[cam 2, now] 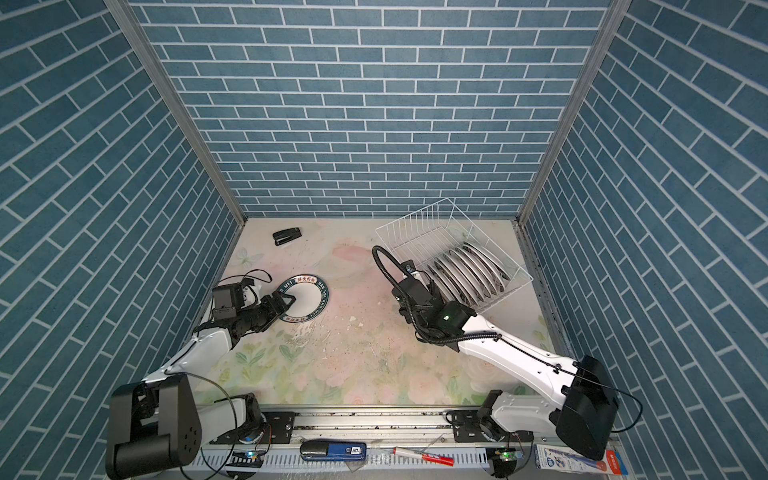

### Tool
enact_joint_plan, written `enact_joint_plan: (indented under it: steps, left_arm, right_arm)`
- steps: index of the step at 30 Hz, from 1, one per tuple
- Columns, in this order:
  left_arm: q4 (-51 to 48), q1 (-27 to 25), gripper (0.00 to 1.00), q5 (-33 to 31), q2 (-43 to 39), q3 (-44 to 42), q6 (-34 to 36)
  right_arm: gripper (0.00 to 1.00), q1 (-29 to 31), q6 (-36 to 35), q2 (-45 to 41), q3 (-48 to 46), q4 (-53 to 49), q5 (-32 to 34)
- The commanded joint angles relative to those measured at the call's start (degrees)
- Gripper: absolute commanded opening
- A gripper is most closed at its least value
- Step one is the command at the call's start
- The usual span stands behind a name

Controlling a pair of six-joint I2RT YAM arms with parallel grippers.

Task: Unload the plates from the dish rack
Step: 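Open and lift the left gripper while the right gripper returns to the rack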

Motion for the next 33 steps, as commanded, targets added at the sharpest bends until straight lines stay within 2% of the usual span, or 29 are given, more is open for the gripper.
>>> enact_joint_plan:
  steps: [1,2,4,12,23,33]
  left_arm:
    - [-3.5,-4.7,0.87,-2.2,-3.4,0.7,1.6]
    - [-3.8,-6.0,0.88,-2.6,-4.2,0.8,1.5]
    - [-4.8,-8.2,0.97,-3.4,-5.3,1.2,1.4]
    - [-10.0,-16.5,0.99,-7.2,-9.1,3.1,1.0]
    - [-12.6,-17.7,0.99,-8.5,-10.8,3.0,1.2]
    - [-10.9,-17.7,0.99,-8.3,-10.9,1.8,1.0]
  right_arm:
    - [0.56,-1.0,-2.5,-2.1,3.1,-4.3,4.7]
    - [0.57,-1.7,-2.9,-2.4,3.1,-4.7,4.7]
    - [0.56,-3.0,-3.3,-2.8,3.3,-5.5,3.8]
    - [0.56,-9.2,-4.2,-2.6,3.5,-6.0,-0.6]
    - [0.51,-10.7,-5.1,1.9,5.2,-5.0,-2.3]
    - [0.49,-12.8,-4.9,4.8,4.5,-3.8,-4.3]
